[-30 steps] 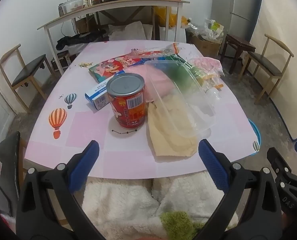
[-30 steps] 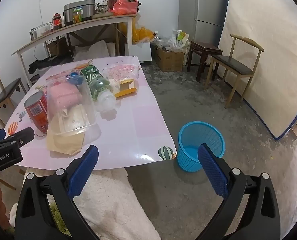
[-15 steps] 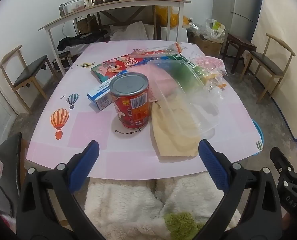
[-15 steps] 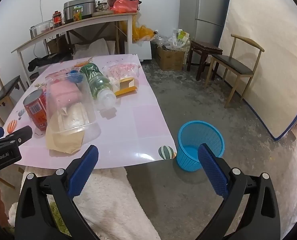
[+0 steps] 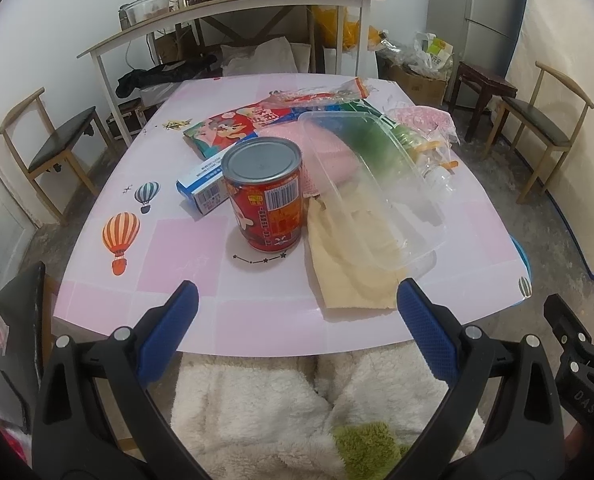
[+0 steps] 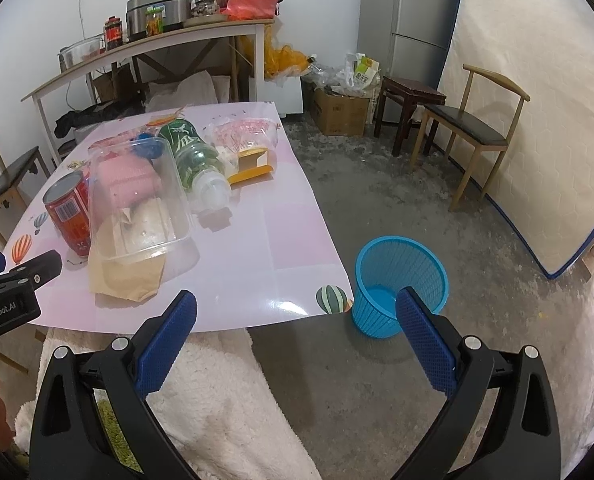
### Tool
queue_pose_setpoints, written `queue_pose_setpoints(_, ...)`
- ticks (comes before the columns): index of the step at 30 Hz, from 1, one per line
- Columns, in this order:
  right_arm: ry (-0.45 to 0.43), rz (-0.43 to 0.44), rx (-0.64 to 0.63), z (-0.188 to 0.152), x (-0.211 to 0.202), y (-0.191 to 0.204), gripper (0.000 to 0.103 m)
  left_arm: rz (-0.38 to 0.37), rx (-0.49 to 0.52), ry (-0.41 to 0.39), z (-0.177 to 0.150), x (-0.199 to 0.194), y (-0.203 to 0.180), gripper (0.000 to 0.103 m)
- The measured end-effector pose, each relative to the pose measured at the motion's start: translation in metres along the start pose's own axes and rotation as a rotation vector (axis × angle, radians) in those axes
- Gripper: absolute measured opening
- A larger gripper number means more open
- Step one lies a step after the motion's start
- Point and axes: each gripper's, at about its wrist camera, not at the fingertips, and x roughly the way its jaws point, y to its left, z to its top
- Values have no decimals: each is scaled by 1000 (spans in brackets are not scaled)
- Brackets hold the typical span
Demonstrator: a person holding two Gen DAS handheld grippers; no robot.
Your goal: Collect trash
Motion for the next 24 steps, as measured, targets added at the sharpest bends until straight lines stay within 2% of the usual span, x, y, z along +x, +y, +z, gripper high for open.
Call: queue_pose_setpoints(24,18,-8,-13,0,3,3,97,12,6,12,-1,2,3,96)
